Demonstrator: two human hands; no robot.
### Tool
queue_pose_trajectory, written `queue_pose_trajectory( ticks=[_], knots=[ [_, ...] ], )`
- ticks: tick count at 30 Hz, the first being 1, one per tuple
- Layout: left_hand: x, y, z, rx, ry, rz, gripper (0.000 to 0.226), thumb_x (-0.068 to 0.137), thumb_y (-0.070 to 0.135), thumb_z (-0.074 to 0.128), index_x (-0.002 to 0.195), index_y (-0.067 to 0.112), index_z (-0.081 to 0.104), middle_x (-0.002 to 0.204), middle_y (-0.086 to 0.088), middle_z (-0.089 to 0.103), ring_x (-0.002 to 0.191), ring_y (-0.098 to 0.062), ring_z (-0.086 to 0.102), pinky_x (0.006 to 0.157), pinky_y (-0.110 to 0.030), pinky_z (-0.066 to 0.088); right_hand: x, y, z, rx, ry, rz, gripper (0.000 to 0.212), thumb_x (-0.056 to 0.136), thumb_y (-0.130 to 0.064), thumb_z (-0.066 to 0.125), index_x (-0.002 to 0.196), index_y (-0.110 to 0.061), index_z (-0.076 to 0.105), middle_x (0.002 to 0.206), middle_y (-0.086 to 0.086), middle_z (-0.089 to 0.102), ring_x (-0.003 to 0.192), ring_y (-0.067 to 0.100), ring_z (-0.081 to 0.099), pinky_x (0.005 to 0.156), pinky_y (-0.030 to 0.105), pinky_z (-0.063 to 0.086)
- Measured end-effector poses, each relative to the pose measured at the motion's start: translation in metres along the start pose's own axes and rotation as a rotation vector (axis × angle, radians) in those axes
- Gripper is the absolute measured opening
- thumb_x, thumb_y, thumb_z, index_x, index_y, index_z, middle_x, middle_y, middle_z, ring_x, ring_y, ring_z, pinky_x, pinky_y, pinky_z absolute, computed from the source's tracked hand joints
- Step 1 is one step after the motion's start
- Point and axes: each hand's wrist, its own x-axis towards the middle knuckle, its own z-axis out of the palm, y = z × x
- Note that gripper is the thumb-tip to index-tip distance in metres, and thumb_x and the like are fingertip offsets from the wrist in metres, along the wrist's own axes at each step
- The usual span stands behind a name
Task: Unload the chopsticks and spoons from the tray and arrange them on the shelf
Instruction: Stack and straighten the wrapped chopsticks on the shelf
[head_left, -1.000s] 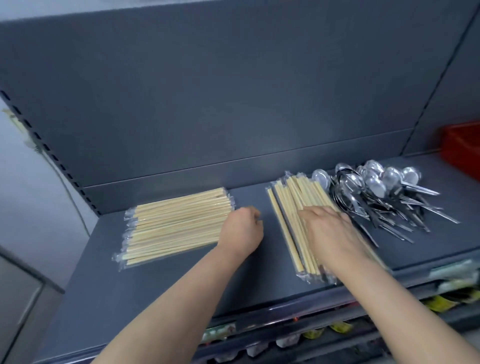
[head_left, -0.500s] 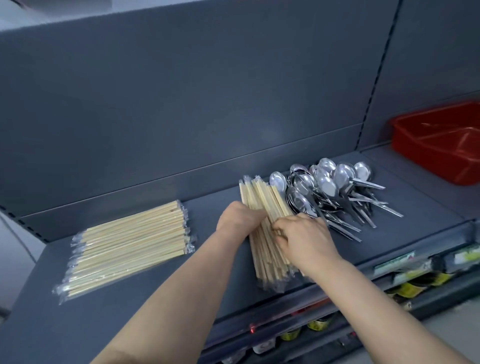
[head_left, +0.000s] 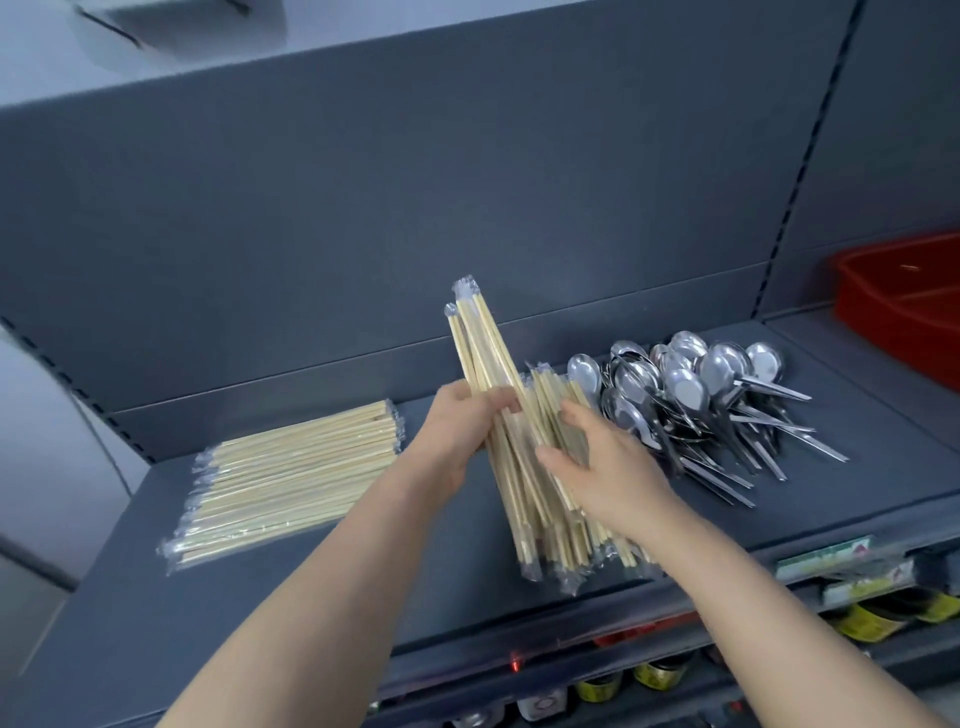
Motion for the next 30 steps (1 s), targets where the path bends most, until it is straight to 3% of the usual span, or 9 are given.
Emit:
queue_pose_trajectory(
  ticks=[3,5,8,11,14,18,23,26,30],
  knots=[
    [-0.013,0.016,-0.011,-0.044,-0.048,0.199,0.006,0.086,0.012,0.062,0.083,0.008,0.065,0.076,-0.004,0.069,0.070,-0.015,0.065,0.069,-0.028,0.052,0.010,-0.025,0.011,0.350,-0.155,0.056,0.081,0.081,-0.046,0.069,0.148,-0.028,0.028,0.144,-0.009,0.043,0.131,0.015,0.044,0.107,0.035,0.038],
    [-0.018,0.022,-0.017,-0.004,-0.055,0.278,0.009,0.084,0.018,0.065,0.088,0.010,0.063,0.081,-0.004,0.066,0.075,-0.015,0.063,0.072,-0.031,0.051,0.016,-0.036,0.023,0.365,-0.136,0.050,0.058,0.082,-0.035,0.069,0.132,-0.023,0.043,0.123,-0.006,0.059,0.113,0.016,0.057,0.093,0.033,0.046],
    [-0.022,0.022,-0.024,0.070,-0.056,0.336,0.015,0.087,0.025,0.066,0.095,0.015,0.058,0.081,0.001,0.063,0.077,-0.010,0.058,0.072,-0.027,0.047,0.020,-0.044,0.036,0.327,-0.106,0.018,0.020,0.087,-0.021,0.061,0.106,-0.021,0.056,0.097,-0.005,0.065,0.091,0.018,0.061,0.082,0.035,0.050],
    [-0.026,0.023,-0.029,0.078,-0.031,0.378,0.035,0.082,0.029,0.068,0.107,0.006,0.058,0.095,-0.012,0.065,0.089,-0.015,0.060,0.082,-0.033,0.050,0.020,-0.047,0.042,0.282,-0.129,-0.023,0.010,0.090,-0.023,0.059,0.088,-0.031,0.054,0.083,-0.013,0.061,0.074,0.011,0.058,0.067,0.028,0.046],
    [-0.026,0.023,-0.034,0.057,-0.048,0.387,0.042,0.082,0.028,0.069,0.110,-0.001,0.057,0.094,-0.010,0.061,0.086,-0.015,0.056,0.080,-0.031,0.047,0.020,-0.048,0.046,0.263,-0.126,-0.040,0.011,0.089,-0.030,0.064,0.096,-0.033,0.056,0.096,-0.013,0.065,0.085,0.007,0.062,0.073,0.026,0.047],
    [-0.025,0.014,-0.038,-0.007,-0.073,0.320,0.035,0.087,0.013,0.070,0.112,-0.007,0.056,0.090,-0.012,0.059,0.085,-0.019,0.057,0.080,-0.032,0.049,0.014,-0.045,0.049,0.257,-0.107,-0.018,0.035,0.081,-0.037,0.073,0.108,-0.029,0.052,0.098,-0.011,0.064,0.089,0.010,0.062,0.076,0.030,0.051],
    [-0.026,0.013,-0.035,-0.024,-0.108,0.320,0.022,0.086,0.011,0.070,0.107,0.008,0.062,0.088,-0.002,0.065,0.086,-0.013,0.062,0.079,-0.027,0.050,0.011,-0.048,0.053,0.308,-0.047,-0.059,0.023,0.091,-0.025,0.062,0.113,-0.024,0.052,0.097,-0.017,0.062,0.092,0.010,0.061,0.077,0.027,0.049],
    [-0.028,0.016,-0.034,-0.040,-0.076,0.393,0.017,0.084,0.013,0.071,0.099,0.015,0.063,0.089,-0.002,0.069,0.090,-0.016,0.066,0.084,-0.030,0.054,0.011,-0.053,0.052,0.306,-0.020,-0.088,0.020,0.096,-0.025,0.054,0.114,-0.021,0.047,0.094,-0.015,0.059,0.090,0.013,0.060,0.077,0.033,0.051],
    [-0.027,0.011,-0.037,-0.039,-0.089,0.388,0.019,0.083,0.005,0.072,0.097,0.010,0.060,0.090,-0.002,0.069,0.085,-0.010,0.066,0.075,-0.022,0.052,0.008,-0.051,0.054,0.286,-0.028,-0.081,0.044,0.092,-0.025,0.060,0.130,-0.025,0.037,0.111,-0.011,0.056,0.101,0.013,0.057,0.082,0.033,0.049]
  ],
)
